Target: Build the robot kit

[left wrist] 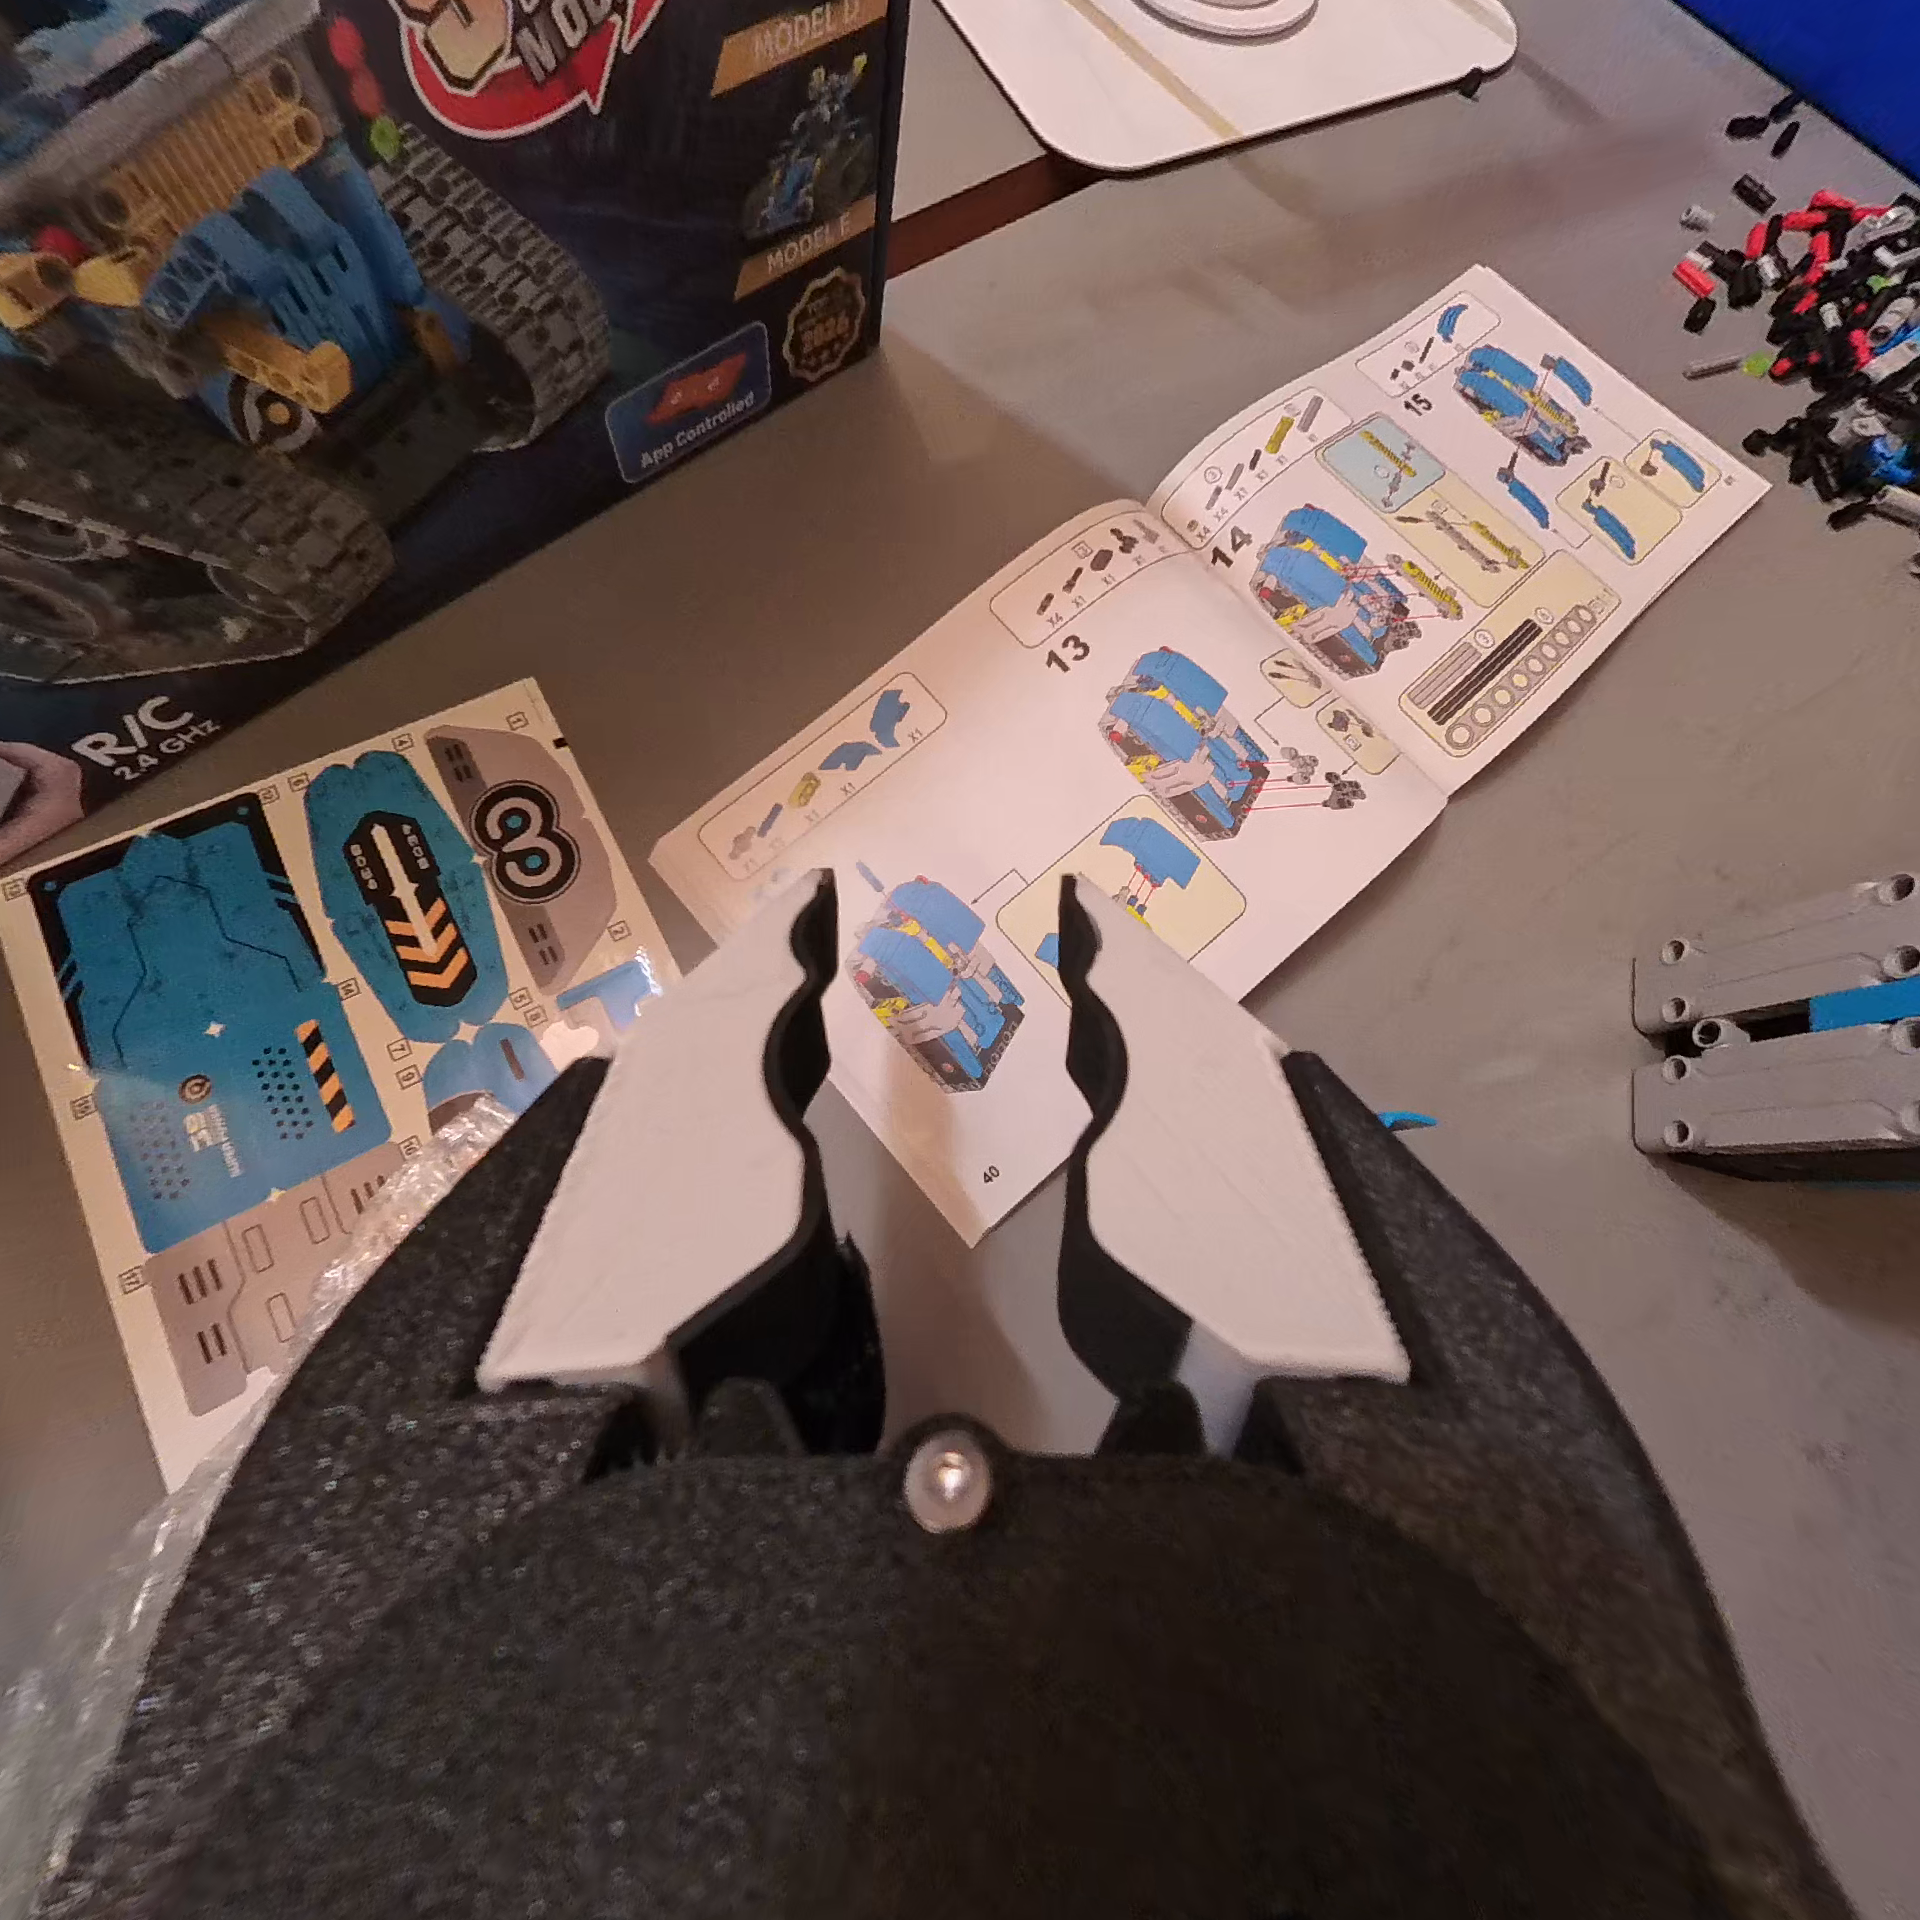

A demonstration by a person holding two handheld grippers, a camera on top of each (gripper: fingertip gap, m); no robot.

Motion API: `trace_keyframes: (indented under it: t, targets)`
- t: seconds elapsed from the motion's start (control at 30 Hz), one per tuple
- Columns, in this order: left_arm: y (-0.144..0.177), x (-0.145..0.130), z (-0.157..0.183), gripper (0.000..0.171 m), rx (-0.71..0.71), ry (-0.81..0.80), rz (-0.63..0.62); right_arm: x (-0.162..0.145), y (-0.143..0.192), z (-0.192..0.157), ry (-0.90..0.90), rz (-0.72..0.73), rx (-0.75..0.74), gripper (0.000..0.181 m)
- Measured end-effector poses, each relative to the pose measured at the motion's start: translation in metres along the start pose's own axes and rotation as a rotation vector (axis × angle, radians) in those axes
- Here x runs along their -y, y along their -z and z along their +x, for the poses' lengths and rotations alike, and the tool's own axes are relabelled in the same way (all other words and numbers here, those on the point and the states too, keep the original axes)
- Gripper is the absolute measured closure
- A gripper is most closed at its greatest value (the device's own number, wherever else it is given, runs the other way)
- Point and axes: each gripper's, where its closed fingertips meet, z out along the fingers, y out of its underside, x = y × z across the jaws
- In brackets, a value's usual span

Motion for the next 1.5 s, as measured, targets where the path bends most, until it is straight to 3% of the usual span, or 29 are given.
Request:
trace_keyframes:
  t: [0.13, 0.23, 0.63, 0.77, 1.0, 1.2, 1.37, 1.43, 1.5]
  targets:
    - [0.002, 0.002, 0.001, 0.129, 0.007, -0.018, 0.008, 0.005, 0.027, 0.029, -0.006, 0.054, -0.115, 0.172]
    - [0.003, 0.003, 0.002, 0.129, 0.005, -0.02, 0.011, 0.008, 0.04, 0.037, -0.072, 0.104, -0.103, 0.175]
    - [0.003, 0.001, 0.0, 0.129, 0.013, -0.029, 0.003, -0.01, 0.025, 0.048, -0.082, -0.006, -0.163, 0.171]
    - [0.004, 0.002, 0.0, 0.129, 0.014, -0.03, 0.005, 0.02, 0.025, 0.033, -0.085, 0.087, -0.091, 0.159]
    - [0.005, 0.002, -0.002, 0.129, 0.015, -0.028, 0.008, 0.039, -0.024, -0.006, -0.022, 0.038, 0.04, 0.154]
    - [0.001, -0.002, -0.003, 0.129, 0.012, -0.021, -0.002, 0.038, -0.026, 0.004, -0.051, 0.019, 0.003, 0.181]
    - [0.0, -0.003, -0.003, 0.129, 0.012, -0.025, -0.007, 0.03, -0.009, 0.029, -0.111, 0.017, -0.035, 0.181]
    - [0.001, -0.003, -0.004, 0.129, 0.014, -0.025, -0.005, 0.037, -0.009, 0.032, -0.136, 0.053, -0.034, 0.169]
    - [0.001, -0.002, -0.004, 0.129, 0.015, -0.025, -0.004, 0.043, -0.015, 0.038, -0.128, 0.058, -0.073, 0.14]
